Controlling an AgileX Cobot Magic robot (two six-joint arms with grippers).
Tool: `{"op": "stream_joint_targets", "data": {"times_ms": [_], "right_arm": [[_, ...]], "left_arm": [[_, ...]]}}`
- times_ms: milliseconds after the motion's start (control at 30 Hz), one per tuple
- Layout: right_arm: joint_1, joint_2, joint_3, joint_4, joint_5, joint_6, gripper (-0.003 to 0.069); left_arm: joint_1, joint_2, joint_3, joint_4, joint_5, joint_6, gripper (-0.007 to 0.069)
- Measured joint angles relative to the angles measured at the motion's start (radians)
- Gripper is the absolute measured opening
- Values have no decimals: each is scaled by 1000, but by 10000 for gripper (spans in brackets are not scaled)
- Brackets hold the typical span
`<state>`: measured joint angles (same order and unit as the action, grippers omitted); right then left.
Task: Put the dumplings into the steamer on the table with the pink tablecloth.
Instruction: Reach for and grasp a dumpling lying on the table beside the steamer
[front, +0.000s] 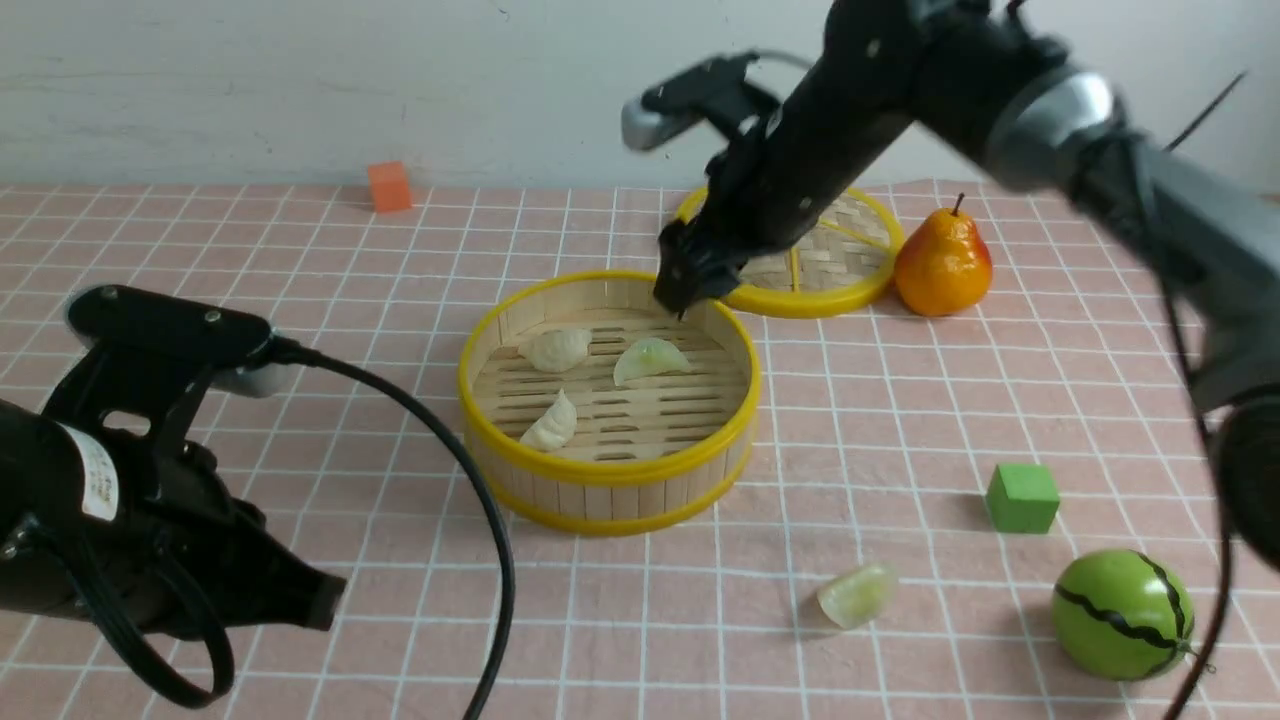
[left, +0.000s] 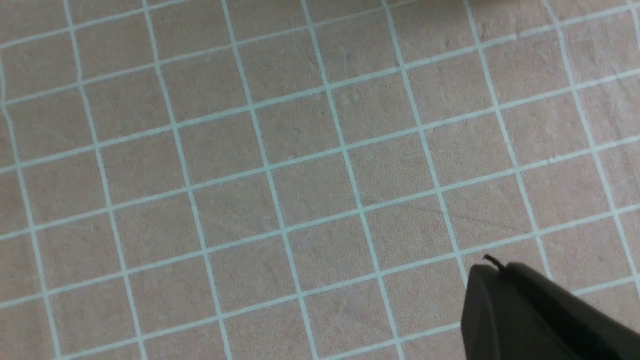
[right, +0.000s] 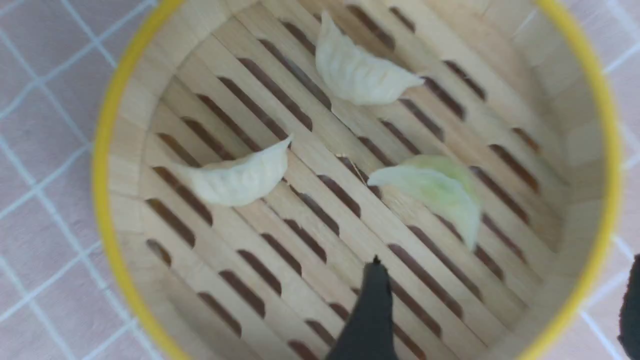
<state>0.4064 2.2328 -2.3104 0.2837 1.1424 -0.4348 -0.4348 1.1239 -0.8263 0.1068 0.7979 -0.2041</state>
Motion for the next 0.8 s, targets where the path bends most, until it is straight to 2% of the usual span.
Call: {"op": "stream_joint_targets", "data": {"times_ms": [167, 267, 300, 367, 467, 533, 567, 800], "right_arm": [[-32, -257, 225, -89, 77, 186, 566], [-40, -331, 485, -117, 80, 216, 517], [-40, -334, 504, -117, 80, 216, 514], [-25, -355, 753, -119, 68, 216, 492], [-11, -356, 917, -117, -39, 217, 488], [-8, -356, 954, -114, -91, 217, 486], [-7, -356, 999, -108, -186, 218, 486], [-7, -323, 1034, -29, -372, 218, 484]], "left_arm": [[0, -1, 0, -37, -2, 0, -13], [0, -5, 0, -62, -2, 0, -11], [0, -5, 0, -65, -2, 0, -11], [0, -5, 0, -85, -3, 0, -11], [0, -5, 0, -101, -6, 0, -8], [0, -5, 0, -107, -9, 0, -7], [0, -5, 0, -107, -20, 0, -5], [0, -5, 0, -107, -36, 0, 0]]}}
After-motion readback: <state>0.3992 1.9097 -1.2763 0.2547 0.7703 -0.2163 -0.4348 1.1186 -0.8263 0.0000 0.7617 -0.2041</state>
